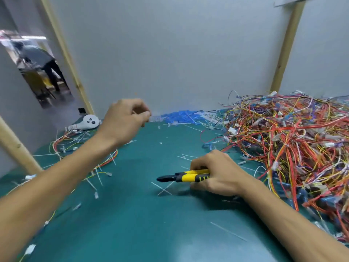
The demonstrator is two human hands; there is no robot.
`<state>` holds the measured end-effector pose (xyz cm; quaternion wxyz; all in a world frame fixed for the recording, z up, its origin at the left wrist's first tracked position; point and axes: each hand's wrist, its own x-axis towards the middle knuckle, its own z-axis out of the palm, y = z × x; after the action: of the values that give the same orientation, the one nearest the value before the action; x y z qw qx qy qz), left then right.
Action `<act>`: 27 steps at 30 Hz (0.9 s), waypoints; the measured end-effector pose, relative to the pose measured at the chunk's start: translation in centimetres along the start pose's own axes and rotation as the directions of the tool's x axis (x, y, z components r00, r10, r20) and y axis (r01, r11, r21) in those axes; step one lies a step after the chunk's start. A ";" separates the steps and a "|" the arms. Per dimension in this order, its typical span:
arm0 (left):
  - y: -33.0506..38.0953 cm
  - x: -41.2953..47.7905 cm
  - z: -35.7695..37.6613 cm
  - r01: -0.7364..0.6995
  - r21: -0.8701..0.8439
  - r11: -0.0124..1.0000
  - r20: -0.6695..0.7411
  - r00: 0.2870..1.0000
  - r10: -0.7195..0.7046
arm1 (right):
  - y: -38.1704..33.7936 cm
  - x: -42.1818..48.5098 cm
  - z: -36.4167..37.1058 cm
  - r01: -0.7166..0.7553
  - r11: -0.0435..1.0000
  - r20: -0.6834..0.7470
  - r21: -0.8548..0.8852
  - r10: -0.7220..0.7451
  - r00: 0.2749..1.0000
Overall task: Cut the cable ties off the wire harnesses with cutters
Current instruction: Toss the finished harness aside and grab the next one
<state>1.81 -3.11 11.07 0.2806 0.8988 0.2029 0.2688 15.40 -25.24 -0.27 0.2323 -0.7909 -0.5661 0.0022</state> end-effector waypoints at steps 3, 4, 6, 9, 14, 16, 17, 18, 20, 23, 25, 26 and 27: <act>-6.2 0.1 -3.3 0.204 0.058 0.977 0.024 0.978 -0.206 | 0.0 -0.1 0.0 -0.025 0.992 -0.081 0.124 0.035 0.996; -8.1 0.2 -4.4 0.222 0.165 0.961 0.004 0.974 -0.226 | -0.1 0.0 -0.1 -0.033 0.985 -0.106 0.169 0.052 0.993; -11.2 0.2 -6.1 0.189 0.508 0.840 0.076 0.962 -0.262 | -0.2 0.2 0.0 -0.029 0.964 -0.150 0.266 0.071 0.986; -14.3 -0.8 -6.1 0.090 0.781 0.619 0.266 0.848 -0.459 | -0.1 0.3 0.0 -0.013 0.946 -0.188 0.323 0.077 0.979; -15.1 -0.1 -6.3 0.111 0.706 0.699 0.113 0.957 -0.266 | -0.1 0.2 0.3 -0.036 0.953 -0.131 0.301 0.079 0.988; -14.1 1.1 -7.7 0.111 0.712 0.694 0.018 0.984 -0.175 | 0.0 0.3 0.5 -0.041 0.953 -0.122 0.301 0.081 0.989; -13.6 1.8 -8.5 0.100 0.729 0.677 -0.005 0.990 -0.141 | 0.1 0.4 0.5 -0.045 0.951 -0.118 0.306 0.085 0.989; -13.0 2.4 -9.5 0.097 0.747 0.658 -0.025 0.993 -0.118 | 0.2 0.5 0.5 -0.049 0.949 -0.118 0.313 0.090 0.989; -11.5 3.5 -11.8 0.148 0.742 0.654 -0.120 0.989 -0.088 | 0.4 0.5 0.6 -0.052 0.945 -0.127 0.322 0.097 0.987; -9.9 5.2 -15.3 0.243 0.678 0.694 -0.321 0.947 -0.019 | 0.6 0.5 0.8 -0.046 0.946 -0.128 0.322 0.091 0.988; -9.1 6.1 -17.0 0.269 0.668 0.694 -0.401 0.916 0.031 | 0.7 0.7 0.8 -0.046 0.950 -0.115 0.308 0.085 0.990; -8.6 6.4 -17.7 0.277 0.674 0.684 -0.416 0.908 0.043 | 0.7 0.7 0.8 -0.052 0.953 -0.109 0.300 0.088 0.990; -8.1 6.8 -18.4 0.288 0.687 0.667 -0.415 0.909 0.035 | 0.8 0.8 0.8 -0.056 0.954 -0.106 0.295 0.091 0.990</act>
<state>-5.67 13.85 21.43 -0.1327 0.8447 0.4090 0.3188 16.15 -24.44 -1.09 0.3793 -0.7674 -0.5147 0.0473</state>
